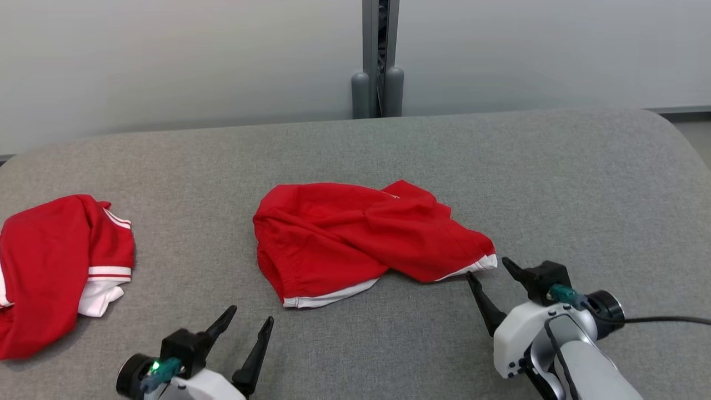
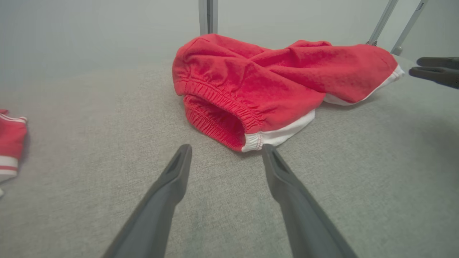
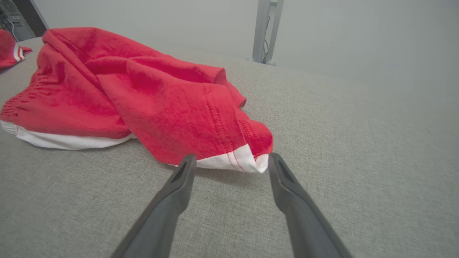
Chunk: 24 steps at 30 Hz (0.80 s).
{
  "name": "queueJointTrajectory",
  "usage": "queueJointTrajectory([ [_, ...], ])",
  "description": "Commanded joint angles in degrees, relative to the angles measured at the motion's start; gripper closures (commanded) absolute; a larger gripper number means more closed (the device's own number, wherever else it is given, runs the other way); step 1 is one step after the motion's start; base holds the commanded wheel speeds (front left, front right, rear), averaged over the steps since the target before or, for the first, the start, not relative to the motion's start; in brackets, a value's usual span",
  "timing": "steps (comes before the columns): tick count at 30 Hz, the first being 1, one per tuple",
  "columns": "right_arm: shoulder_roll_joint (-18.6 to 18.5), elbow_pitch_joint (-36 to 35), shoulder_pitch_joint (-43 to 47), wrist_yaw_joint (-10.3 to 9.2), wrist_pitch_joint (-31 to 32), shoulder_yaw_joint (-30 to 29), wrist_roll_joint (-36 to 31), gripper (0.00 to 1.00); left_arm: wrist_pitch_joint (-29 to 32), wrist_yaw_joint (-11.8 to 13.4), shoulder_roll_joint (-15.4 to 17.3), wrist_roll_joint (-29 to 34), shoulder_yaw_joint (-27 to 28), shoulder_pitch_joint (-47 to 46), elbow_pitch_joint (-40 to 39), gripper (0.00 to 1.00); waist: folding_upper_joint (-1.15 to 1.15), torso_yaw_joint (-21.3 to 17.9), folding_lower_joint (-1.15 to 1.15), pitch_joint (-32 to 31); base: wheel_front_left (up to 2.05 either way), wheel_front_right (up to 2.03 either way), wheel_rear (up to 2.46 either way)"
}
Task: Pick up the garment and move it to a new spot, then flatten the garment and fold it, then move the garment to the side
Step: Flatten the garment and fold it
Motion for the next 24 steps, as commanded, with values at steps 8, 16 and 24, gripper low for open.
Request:
queueJointTrajectory([
  [8,-0.3,6.5,-6.6,-0.01,-1.9,2.2,-0.9,0.0,-0.7,-0.1,1.9,-5.7,-9.3,-9.2,6.3,0.0,0.0,0.0,0.0,3.4,0.0,0.0,0.0],
  [16,-0.2,11.5,-9.8,-0.01,-3.8,4.6,0.2,0.0,-0.7,-0.1,2.7,-9.3,-15.7,-13.9,8.8,0.0,0.0,-0.3,0.0,5.1,0.0,0.0,0.0],
  [24,-0.1,14.5,-11.5,-0.01,-5.1,7.5,2.3,0.0,-0.8,-0.1,2.1,-11.0,-19.9,-16.8,11.1,0.0,0.0,-0.9,0.0,5.9,0.0,0.0,0.0],
])
